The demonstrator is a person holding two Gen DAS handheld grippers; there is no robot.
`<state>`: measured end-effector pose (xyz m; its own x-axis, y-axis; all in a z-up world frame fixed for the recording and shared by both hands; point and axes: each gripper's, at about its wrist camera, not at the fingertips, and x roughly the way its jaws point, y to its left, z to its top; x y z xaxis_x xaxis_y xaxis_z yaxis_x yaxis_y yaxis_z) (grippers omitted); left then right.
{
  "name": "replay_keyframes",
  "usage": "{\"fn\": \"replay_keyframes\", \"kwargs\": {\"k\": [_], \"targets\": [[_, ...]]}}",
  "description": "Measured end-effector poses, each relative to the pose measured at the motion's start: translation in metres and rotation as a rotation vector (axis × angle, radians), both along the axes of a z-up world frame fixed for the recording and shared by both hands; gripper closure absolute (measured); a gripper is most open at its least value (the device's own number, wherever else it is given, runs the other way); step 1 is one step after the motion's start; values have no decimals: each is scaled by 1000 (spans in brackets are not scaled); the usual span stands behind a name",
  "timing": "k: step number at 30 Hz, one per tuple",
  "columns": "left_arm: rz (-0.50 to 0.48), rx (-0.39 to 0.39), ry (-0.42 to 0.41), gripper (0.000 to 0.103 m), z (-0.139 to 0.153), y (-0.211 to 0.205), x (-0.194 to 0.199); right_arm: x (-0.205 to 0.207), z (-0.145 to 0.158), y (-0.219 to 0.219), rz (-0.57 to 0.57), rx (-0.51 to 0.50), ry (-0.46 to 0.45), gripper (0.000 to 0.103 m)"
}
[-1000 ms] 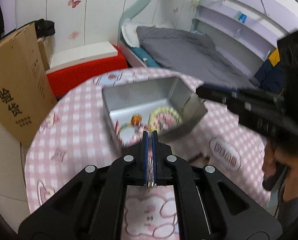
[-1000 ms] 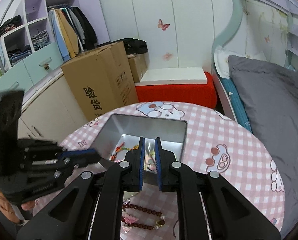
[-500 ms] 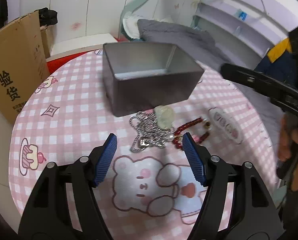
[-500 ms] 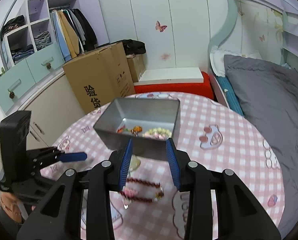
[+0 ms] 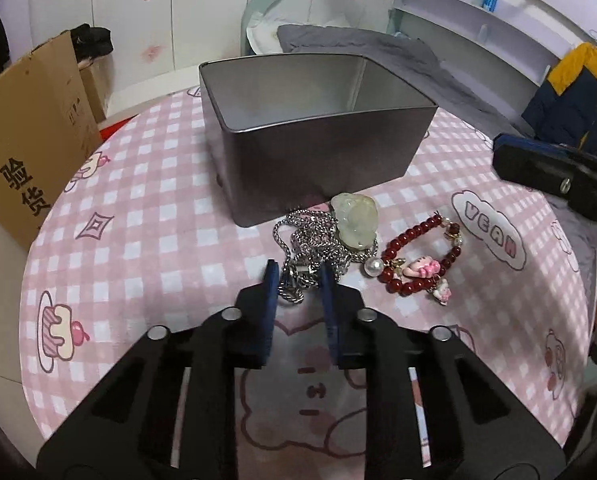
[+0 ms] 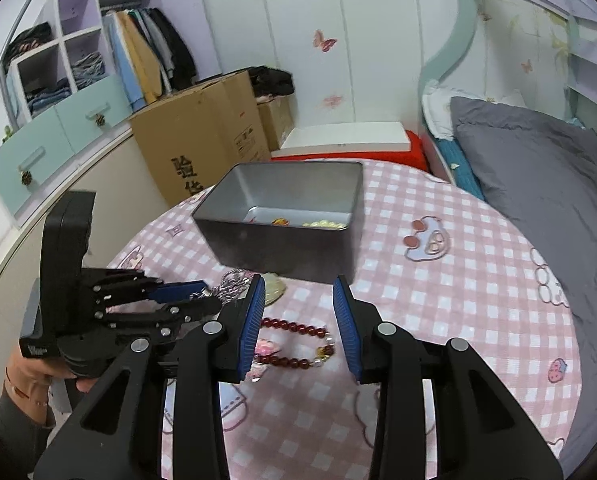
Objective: Organize jewelry
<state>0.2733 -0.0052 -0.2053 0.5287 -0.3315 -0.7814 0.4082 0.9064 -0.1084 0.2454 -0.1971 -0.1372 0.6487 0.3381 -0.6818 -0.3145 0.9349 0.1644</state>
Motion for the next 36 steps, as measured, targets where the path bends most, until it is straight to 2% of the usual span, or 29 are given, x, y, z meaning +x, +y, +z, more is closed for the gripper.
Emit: {"fn": "replay_keyframes", "kwargs": {"k": [5,7,12,16,23,24,27,31,36], "targets": [[13,-88,19,89,6,18,-3,-2,-10,28,100,-42,21,67],[28,-145,14,89,15,32,-6,-3,-15,40,145,-65,33,64],[54,-215,-17,89,36,54,-12,-1,-30,76,240,-154,49,63],[50,-235,-29,89,45,58,-17,6,-43,99,269,-213,50,63],[31,-261,-44,89,53,59,-22,16,-50,131,301,-295,-1,63],[26,-264,-48,89,55,60,-23,19,-50,134,300,-281,-1,64],[25,-271,-62,89,62,63,-25,28,-49,131,298,-233,27,100],[41,-280,-84,89,71,69,-25,26,-36,125,280,-205,15,100],[42,-297,-107,89,84,71,-22,16,-1,102,226,-168,-25,100]]}}
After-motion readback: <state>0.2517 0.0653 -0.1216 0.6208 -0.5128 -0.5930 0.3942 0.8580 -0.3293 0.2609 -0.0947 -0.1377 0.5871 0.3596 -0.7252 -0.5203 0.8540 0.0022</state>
